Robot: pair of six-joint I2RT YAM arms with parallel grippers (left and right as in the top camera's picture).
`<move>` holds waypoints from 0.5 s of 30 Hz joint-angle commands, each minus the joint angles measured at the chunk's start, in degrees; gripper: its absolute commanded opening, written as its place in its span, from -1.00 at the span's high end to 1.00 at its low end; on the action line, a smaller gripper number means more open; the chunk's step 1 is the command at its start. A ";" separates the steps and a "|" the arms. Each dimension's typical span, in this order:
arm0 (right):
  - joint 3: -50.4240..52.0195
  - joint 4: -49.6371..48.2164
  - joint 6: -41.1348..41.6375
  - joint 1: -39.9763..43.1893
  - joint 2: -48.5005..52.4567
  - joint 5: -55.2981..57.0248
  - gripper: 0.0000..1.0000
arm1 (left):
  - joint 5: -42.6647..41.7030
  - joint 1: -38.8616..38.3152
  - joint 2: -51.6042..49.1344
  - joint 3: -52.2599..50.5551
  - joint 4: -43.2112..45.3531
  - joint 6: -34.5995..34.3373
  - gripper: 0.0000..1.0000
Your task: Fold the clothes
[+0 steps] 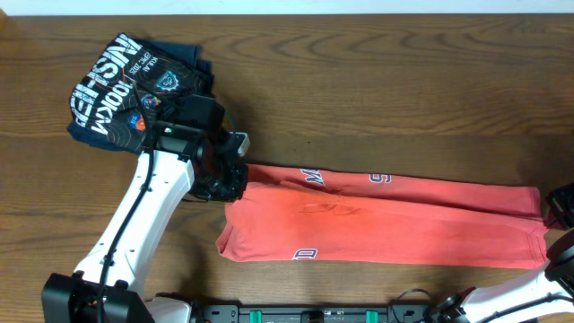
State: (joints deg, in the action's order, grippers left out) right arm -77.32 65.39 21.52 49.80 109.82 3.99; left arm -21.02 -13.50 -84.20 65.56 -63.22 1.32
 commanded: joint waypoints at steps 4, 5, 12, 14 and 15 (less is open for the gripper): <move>-1.11 3.06 1.01 0.83 -1.18 7.80 0.97 | 0.72 0.31 0.85 0.79 -2.82 0.15 0.85; -1.11 3.63 1.70 0.83 -1.18 8.79 0.97 | 0.72 0.31 0.85 0.79 -3.37 0.15 0.85; -1.11 4.52 2.45 0.92 -1.18 11.28 0.97 | 0.72 0.31 0.85 0.79 -6.62 0.15 0.80; -1.11 4.50 2.45 0.92 -1.18 12.33 0.97 | 0.72 0.31 0.85 0.79 -7.32 0.13 0.68; -1.11 4.50 2.45 0.92 -1.18 12.87 0.93 | 0.72 0.31 0.85 0.79 -7.72 0.15 0.66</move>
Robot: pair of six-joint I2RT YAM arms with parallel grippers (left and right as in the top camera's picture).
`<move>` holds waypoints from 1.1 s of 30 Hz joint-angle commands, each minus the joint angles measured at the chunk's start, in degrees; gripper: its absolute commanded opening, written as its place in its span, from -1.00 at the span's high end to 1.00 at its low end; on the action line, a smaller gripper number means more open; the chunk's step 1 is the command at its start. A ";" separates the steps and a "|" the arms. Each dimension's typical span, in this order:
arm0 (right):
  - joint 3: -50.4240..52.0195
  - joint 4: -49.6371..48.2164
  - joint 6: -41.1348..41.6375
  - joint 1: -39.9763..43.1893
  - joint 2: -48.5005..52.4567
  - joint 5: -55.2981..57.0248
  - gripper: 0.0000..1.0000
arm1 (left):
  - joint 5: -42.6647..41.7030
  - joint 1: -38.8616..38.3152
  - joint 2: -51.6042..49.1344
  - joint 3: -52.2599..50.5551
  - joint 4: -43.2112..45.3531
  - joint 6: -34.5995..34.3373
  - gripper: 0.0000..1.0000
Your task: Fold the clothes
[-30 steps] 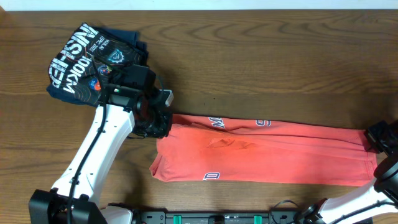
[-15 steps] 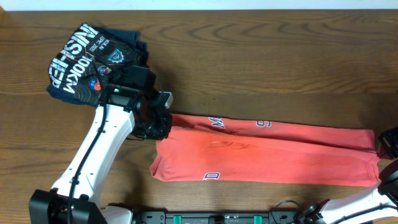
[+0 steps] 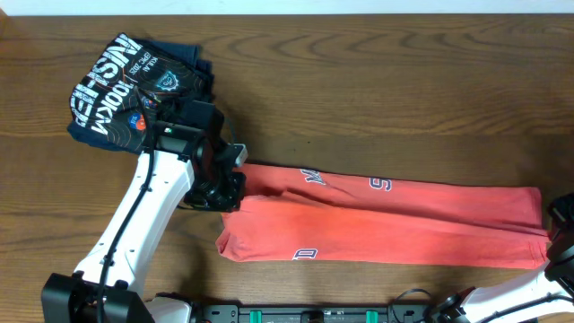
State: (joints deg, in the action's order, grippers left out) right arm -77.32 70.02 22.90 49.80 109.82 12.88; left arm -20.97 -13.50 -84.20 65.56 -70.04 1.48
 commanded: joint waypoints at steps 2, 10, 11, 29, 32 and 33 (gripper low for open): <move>-1.11 -0.13 1.09 0.98 -1.18 4.07 0.70 | 0.68 0.31 0.85 0.79 -1.36 0.00 0.52; -1.11 -0.46 1.09 0.98 -1.18 3.89 0.09 | 1.14 0.31 0.85 0.79 -1.49 -0.02 0.19; -1.11 -0.61 1.09 0.98 -1.18 3.08 0.17 | 1.14 0.31 0.85 0.76 -1.42 0.00 0.11; -1.11 -13.20 -30.58 0.09 -11.17 -68.78 0.23 | -8.61 -6.01 0.59 -16.22 23.80 -7.76 -0.22; -1.11 -13.40 -29.73 -1.36 -15.61 -68.41 0.23 | -8.26 -8.46 0.35 -17.99 27.89 -7.72 -0.22; -1.11 -13.46 -28.94 -2.12 -17.05 -67.54 0.23 | -7.85 -9.16 0.28 -18.38 29.44 -7.52 -0.23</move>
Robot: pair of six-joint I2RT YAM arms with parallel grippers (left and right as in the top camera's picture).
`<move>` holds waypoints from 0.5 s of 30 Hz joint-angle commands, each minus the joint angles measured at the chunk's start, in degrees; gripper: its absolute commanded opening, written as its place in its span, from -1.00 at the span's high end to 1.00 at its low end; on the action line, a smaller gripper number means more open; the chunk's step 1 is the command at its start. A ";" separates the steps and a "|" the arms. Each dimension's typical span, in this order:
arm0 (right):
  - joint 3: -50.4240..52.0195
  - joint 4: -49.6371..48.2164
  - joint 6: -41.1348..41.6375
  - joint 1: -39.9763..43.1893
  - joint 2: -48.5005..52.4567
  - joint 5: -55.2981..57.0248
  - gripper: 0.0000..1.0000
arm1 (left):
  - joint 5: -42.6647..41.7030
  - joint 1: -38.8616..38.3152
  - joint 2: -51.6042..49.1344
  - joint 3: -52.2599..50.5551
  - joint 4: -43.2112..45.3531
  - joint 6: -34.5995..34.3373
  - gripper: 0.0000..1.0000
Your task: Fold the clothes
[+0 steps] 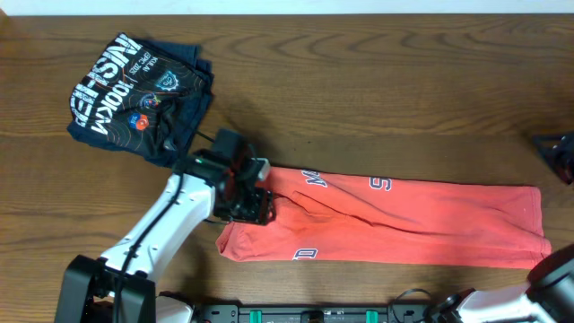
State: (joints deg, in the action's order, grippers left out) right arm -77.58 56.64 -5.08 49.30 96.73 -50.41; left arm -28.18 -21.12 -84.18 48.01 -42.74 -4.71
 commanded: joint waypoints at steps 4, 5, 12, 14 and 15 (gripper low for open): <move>-0.85 0.13 0.37 -4.98 -7.89 0.70 0.22 | 2.29 -3.45 0.26 -1.11 5.27 -1.38 -0.21; -0.85 0.22 0.61 -6.01 -8.48 1.77 0.22 | 2.27 -3.74 0.26 -1.11 5.68 -1.38 -0.11; -0.81 1.92 0.83 -11.82 -9.20 6.47 0.24 | 2.58 -4.31 0.24 -1.14 6.69 -1.11 -0.08; -0.79 1.90 3.08 -13.05 -9.20 10.12 0.24 | 5.62 -4.37 0.04 -1.36 8.44 -0.92 -0.08; -0.79 1.90 3.87 -13.44 -9.20 11.47 0.24 | 7.30 -4.37 -0.07 -1.64 9.31 -0.92 -0.08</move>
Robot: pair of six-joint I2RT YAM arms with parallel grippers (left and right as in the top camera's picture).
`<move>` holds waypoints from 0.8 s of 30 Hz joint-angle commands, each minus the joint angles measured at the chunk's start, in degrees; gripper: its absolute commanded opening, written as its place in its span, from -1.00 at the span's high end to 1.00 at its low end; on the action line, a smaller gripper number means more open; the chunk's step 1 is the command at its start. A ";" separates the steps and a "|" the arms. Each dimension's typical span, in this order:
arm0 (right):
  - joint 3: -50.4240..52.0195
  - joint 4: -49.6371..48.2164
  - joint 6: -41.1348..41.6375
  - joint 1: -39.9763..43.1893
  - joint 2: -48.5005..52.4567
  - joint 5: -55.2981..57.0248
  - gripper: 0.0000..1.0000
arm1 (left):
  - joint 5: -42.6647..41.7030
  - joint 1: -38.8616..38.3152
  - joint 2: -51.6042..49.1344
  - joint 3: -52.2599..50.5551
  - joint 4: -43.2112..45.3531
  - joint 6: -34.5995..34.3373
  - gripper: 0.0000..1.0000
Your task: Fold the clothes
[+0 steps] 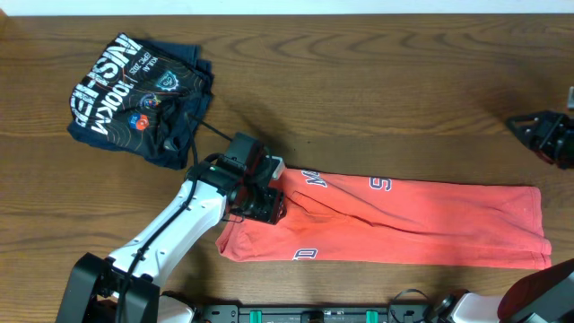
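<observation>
A long orange garment [413, 224], folded lengthwise into a strip with white lettering, lies across the front of the table in the overhead view. My left gripper [269, 205] rests on its left end, shut on the bunched upper-left corner, which is drawn in toward the right. My right gripper [531, 135] hovers at the far right edge, beyond and clear of the garment's right end. Its fingers look spread, with nothing between them.
A folded navy T-shirt [126, 94] with white print lies at the back left of the wooden table [386, 81]. The left arm's cable runs across the navy shirt's near edge. A black rail runs along the table's front edge.
My left gripper has shifted a little to the right with the garment's corner. The right gripper has moved slightly left and farther back at the right edge.
At first my left gripper sat at the garment's upper-left corner and my right gripper at its right end. The right gripper then showed lifted clear of the cloth at the right edge. The left gripper has carried the corner rightward over the garment.
</observation>
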State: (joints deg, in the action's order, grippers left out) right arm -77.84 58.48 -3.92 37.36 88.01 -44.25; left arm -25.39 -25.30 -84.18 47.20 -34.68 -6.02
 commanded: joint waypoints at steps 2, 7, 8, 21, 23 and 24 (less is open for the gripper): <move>-0.52 0.13 3.26 -2.08 -0.48 6.91 0.24 | 7.58 -0.17 -0.48 -1.53 2.80 0.87 -0.08; -0.52 0.26 3.41 -2.19 -0.48 6.97 0.26 | 9.70 -0.17 -3.43 -4.55 6.84 1.73 0.04; -0.52 0.26 3.54 -2.19 -0.48 6.99 0.26 | 10.16 -0.17 -4.50 -5.09 7.65 1.88 0.11; 0.31 0.17 12.74 -2.19 -0.44 22.18 0.12 | 20.48 1.73 -8.50 -2.32 8.83 -2.16 0.37; 1.27 -0.31 15.04 -2.19 -0.13 26.73 0.07 | 20.57 3.17 -8.50 -1.99 7.96 -2.99 0.37; 1.79 -0.57 15.08 -2.19 0.09 27.80 0.05 | 20.59 3.98 -8.50 -1.99 7.50 -3.56 0.36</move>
State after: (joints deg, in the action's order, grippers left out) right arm -77.45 58.24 6.50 35.73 88.01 -24.84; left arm -9.69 -23.73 -91.57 44.75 -25.93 -7.14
